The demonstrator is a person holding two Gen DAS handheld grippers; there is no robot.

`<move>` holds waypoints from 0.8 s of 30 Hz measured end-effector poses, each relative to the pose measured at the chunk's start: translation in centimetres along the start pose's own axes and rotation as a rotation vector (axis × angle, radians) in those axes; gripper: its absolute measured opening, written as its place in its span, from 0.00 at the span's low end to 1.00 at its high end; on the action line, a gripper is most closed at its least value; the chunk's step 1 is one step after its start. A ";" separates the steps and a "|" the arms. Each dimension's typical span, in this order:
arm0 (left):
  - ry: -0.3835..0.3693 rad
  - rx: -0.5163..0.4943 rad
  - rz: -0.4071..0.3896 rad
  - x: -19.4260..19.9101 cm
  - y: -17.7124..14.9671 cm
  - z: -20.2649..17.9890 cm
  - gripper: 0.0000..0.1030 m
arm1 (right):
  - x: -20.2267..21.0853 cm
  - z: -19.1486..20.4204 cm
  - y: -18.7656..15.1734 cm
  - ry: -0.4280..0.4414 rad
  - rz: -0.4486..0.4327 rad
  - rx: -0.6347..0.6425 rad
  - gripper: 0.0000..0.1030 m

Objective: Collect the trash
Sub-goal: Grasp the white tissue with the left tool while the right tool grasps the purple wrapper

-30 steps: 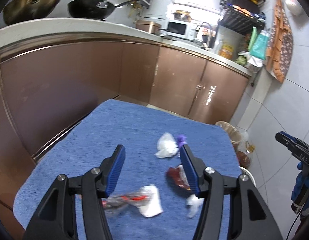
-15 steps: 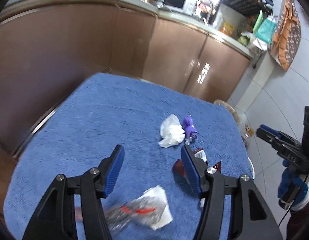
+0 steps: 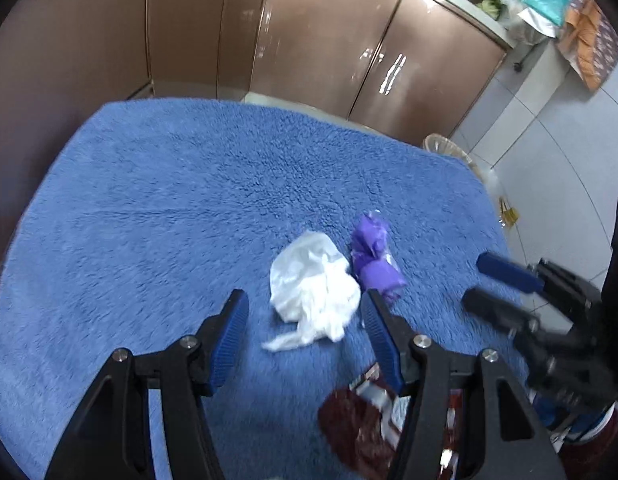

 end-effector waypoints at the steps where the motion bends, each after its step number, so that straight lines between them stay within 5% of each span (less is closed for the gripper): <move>1: -0.003 0.012 0.004 -0.3 0.1 0.3 0.52 | -0.6 0.3 0.0 0.008 0.007 0.007 0.43; 10: -0.079 0.114 0.017 -2.1 0.3 1.9 0.12 | -4.3 2.5 0.2 0.058 0.047 0.050 0.43; 19: -0.094 0.130 -0.025 -0.8 0.4 2.4 0.09 | -7.0 3.1 -0.1 0.093 0.093 0.027 0.43; 24: -0.081 0.129 -0.046 0.4 0.3 2.5 0.09 | -7.4 3.7 0.1 0.107 0.093 0.033 0.35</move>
Point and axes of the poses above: each gripper's, at about its wrist camera, not at the fingertips, and x roughly against the way its jaws point, z to its left, y to its top, the point moved 10 cm from there along -x, roughly the way its jaws point, and after that the axes turned 11 degrees about -y, right-handed, at the moved point
